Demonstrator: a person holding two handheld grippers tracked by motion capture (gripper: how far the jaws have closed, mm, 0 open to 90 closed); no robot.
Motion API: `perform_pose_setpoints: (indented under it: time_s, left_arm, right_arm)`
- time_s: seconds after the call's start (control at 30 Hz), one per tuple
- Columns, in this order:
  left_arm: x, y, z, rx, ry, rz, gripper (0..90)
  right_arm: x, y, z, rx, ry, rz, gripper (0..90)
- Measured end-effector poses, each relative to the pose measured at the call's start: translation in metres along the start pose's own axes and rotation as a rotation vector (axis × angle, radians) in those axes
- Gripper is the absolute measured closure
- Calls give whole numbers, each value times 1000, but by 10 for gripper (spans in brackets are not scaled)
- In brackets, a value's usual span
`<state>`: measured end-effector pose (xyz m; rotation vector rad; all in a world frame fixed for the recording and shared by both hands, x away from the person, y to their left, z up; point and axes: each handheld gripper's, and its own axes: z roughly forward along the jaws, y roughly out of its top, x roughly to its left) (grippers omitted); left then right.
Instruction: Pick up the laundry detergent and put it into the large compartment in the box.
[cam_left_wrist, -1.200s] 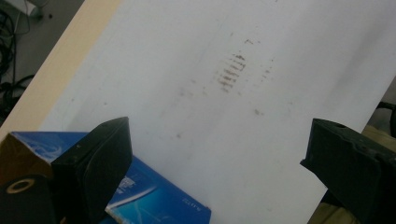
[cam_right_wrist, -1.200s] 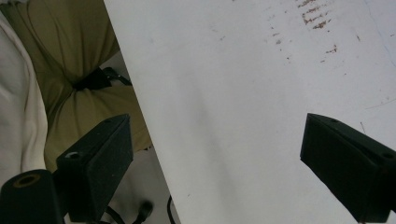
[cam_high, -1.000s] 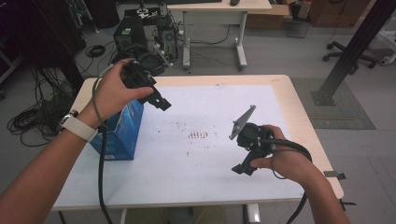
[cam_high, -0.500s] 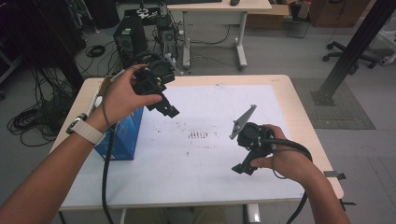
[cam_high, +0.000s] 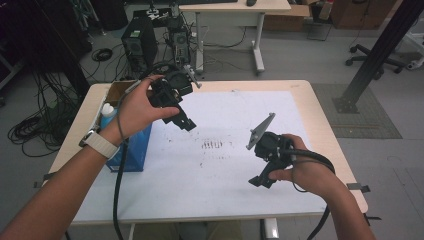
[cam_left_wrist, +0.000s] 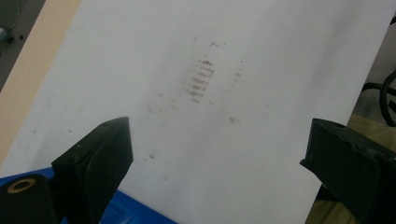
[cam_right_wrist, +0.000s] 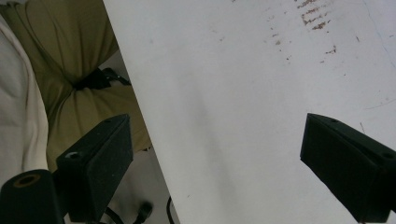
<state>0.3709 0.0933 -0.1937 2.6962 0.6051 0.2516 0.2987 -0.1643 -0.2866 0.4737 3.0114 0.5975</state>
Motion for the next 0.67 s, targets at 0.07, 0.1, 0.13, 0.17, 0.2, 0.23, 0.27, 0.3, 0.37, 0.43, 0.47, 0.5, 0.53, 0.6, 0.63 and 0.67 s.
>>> perform_pose_setpoints:
  time_s: [0.07, 0.1, 0.13, 0.17, 0.2, 0.23, 0.27, 0.3, 0.37, 0.43, 0.47, 0.5, 0.53, 0.6, 0.63, 0.67]
  left_arm:
    - [0, 0, 0, -2, 0, 2, 80]
    - [0, 0, 0, 1, 1, 0, 80]
    - [0, 0, 0, 0, 3, -1, 80]
    - [0, 0, 0, 3, 5, -2, 80]
    - [1, -1, 0, -1, 5, -3, 80]
    - [1, -1, -1, -3, 5, -4, 80]
    - [1, -1, -1, -4, 5, -5, 80]
    - [1, -1, -1, -3, 6, -5, 80]
    - [1, -1, -1, -2, 6, -4, 80]
    - [1, -1, -1, -2, 6, -4, 80]
    - [1, -1, -1, -3, 6, -4, 80]
    - [1, -1, -1, -2, 6, -5, 80]
    - [1, -1, -1, -1, 7, -6, 80]
    - [2, -1, -1, 0, 5, -10, 80]
    - [2, -1, -1, 0, 5, -11, 80]
    - [2, -1, -1, 1, 4, -12, 80]
  right_arm:
    - [1, 0, 0, -2, -2, 0, 96]
    - [1, 0, 0, -2, -1, 1, 96]
    - [1, 0, -1, -3, -1, 1, 96]
    - [1, 0, -1, -2, -2, 1, 96]
    - [1, 0, -1, -2, -2, 1, 96]
    - [1, -1, -1, -4, -3, 1, 96]
    - [1, -1, -1, -4, -4, 1, 96]
    - [1, -1, -1, -3, -5, 1, 96]
    - [1, -1, -1, -4, -6, 2, 96]
    - [1, -1, -2, -4, -7, 2, 96]
    - [1, -1, -2, -5, -7, 3, 96]
    - [1, -1, -2, -6, -6, 0, 96]
    - [1, -1, -1, -4, -7, 1, 96]
    - [1, -1, -1, -6, -6, 1, 96]
    - [1, -1, -1, -7, -6, 3, 96]
    - [1, -1, -1, -7, -6, 3, 96]
